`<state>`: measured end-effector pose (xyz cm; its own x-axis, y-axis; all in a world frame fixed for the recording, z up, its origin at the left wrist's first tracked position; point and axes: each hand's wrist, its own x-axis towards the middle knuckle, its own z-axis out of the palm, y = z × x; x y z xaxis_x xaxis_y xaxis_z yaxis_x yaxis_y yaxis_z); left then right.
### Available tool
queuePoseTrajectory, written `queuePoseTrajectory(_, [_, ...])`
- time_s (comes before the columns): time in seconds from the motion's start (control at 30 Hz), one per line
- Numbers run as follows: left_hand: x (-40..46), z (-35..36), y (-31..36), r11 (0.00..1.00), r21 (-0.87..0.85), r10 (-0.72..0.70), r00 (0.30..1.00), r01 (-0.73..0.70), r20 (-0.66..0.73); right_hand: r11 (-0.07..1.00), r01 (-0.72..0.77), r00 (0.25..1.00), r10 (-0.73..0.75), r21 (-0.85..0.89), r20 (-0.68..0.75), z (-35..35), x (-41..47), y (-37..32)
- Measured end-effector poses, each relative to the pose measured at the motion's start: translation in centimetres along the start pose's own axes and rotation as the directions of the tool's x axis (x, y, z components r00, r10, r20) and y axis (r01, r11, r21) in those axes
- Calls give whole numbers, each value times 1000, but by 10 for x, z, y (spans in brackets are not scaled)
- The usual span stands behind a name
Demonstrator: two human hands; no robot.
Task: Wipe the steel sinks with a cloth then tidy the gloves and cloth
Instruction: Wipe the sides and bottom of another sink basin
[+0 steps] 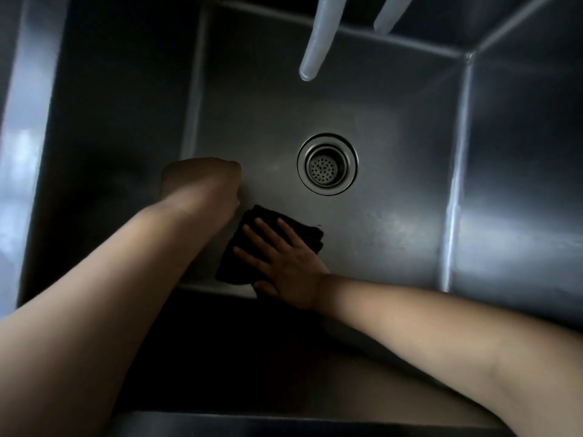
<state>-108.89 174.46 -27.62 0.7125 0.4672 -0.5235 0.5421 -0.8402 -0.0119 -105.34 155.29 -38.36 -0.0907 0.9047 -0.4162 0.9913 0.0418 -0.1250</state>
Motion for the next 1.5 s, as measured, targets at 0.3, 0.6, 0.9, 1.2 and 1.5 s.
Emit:
queuePoseTrajectory(0.3, [-2, 1, 1, 998, -58, -10, 999, 13, 51, 988, -152, 982, 149, 14, 120, 22, -124, 85])
queuePoseTrajectory(0.6, [-2, -4, 0, 996, -82, 29, 999, -28, 14, 467, -874, 481, 795, 132, 370, 17, -130, 124])
queuePoseTrajectory(0.9, [-8, -12, 3, 996, -82, 25, 1000, -26, -5, -88, -950, 180, 630, 299, 756, 11, -80, 29])
queuePoseTrajectory(1.2, [-7, -10, 5, 998, -41, 45, 999, -44, 24, -213, -918, -5, 850, 334, 527, 16, -63, 58])
queuePoseTrajectory(1.5, [-5, -6, 3, 996, -87, 35, 999, -33, 19, 105, -913, 156, 983, 393, 101, -18, -29, 206])
